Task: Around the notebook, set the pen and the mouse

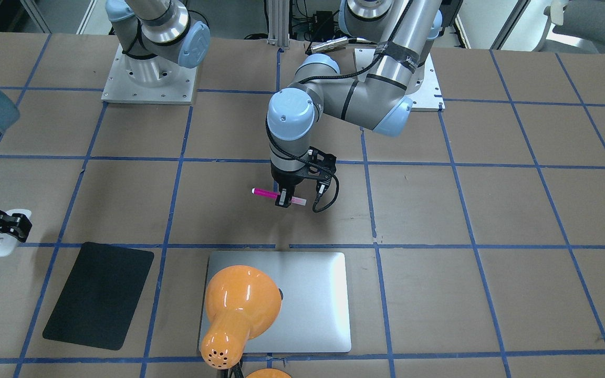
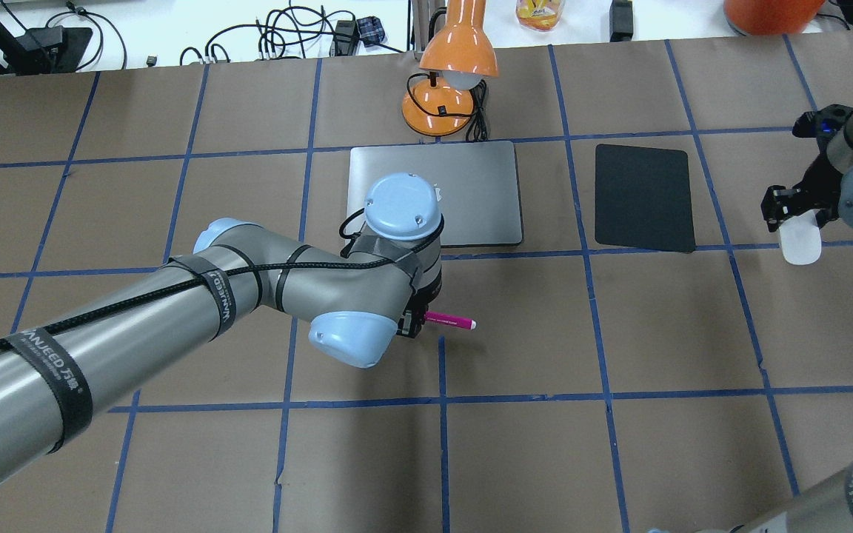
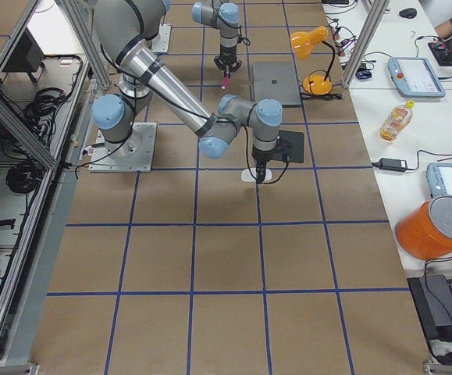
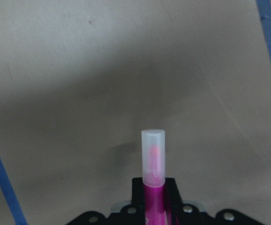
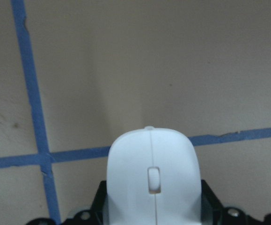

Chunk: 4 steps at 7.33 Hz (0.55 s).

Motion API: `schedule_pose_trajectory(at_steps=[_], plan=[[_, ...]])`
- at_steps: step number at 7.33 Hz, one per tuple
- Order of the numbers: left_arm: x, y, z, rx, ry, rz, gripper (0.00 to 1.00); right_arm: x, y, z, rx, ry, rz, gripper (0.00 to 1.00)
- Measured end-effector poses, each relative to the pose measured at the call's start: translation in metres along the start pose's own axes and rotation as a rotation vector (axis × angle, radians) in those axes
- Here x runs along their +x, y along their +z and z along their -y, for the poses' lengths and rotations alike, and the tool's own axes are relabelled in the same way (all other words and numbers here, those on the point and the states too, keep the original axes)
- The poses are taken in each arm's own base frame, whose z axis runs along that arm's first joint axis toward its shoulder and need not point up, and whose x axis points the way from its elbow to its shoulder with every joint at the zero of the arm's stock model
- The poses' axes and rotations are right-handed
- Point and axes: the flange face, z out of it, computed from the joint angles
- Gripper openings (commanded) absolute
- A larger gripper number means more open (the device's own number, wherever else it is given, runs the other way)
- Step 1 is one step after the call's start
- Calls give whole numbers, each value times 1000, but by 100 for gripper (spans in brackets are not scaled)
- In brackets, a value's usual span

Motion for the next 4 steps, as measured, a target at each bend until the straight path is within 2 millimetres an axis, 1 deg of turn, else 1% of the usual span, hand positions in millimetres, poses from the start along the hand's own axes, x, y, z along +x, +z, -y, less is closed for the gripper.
schedule_pose_trajectory(at_steps=[1,2,3,4], plan=[[4,8,-3,-3,-12,10,31,-25,-1,17,15,19,6,57],[6,16,-5,-11,-14,18,99,-50,1,36,30,35,24,56],[9,19,-6,-13,-10,20,100,-74,2,54,38,50,44,57],[14,14,-4,-10,5,7,100,-97,0,69,38,68,68,57]])
